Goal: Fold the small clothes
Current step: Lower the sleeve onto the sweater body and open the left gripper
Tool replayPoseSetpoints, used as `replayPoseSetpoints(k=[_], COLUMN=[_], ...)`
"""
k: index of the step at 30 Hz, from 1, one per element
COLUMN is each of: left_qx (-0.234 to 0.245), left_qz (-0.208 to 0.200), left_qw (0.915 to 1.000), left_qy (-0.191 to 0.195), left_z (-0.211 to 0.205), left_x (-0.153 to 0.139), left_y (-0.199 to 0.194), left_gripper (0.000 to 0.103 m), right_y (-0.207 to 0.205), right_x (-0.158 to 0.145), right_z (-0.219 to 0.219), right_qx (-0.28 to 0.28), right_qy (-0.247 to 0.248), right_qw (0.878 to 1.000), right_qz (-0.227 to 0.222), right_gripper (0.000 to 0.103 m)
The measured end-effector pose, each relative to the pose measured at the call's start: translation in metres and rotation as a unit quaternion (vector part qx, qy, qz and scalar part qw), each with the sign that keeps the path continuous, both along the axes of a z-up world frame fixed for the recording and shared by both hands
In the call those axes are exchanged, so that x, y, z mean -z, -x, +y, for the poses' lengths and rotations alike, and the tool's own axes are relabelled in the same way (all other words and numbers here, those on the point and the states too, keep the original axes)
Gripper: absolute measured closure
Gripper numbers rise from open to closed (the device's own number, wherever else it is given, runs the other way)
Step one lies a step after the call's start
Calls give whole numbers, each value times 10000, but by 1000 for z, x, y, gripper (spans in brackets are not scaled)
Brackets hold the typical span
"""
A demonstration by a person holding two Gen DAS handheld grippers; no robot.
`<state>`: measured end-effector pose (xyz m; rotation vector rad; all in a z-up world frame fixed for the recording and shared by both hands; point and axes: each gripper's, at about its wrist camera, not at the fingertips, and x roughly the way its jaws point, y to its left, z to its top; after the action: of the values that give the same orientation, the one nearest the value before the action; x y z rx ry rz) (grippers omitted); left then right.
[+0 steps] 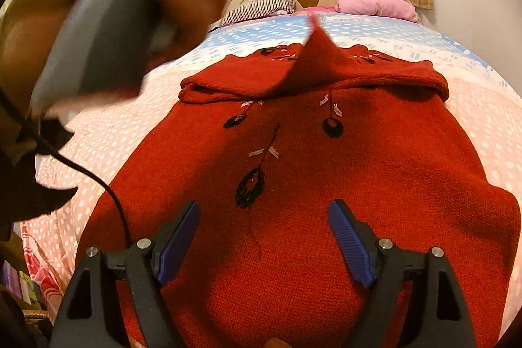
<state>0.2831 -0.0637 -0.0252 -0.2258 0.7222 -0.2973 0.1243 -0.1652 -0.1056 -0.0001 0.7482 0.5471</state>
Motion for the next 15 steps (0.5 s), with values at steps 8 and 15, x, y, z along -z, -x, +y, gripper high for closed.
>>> replayPoseSetpoints(k=[8, 15], left_qx=[-1059, -1822], left_qz=[-125, 699], left_qw=[9886, 9698], left_qy=[-1068, -1463], left_z=[96, 152], left_x=[37, 98], left_y=[39, 31], left_gripper=[12, 12], right_y=[3, 9], right_x=[1, 2], right_z=[5, 7], right_qx=[-34, 15], right_qy=[150, 209], right_qw=[9998, 9996], right_qz=[-115, -200], right_gripper=[18, 18])
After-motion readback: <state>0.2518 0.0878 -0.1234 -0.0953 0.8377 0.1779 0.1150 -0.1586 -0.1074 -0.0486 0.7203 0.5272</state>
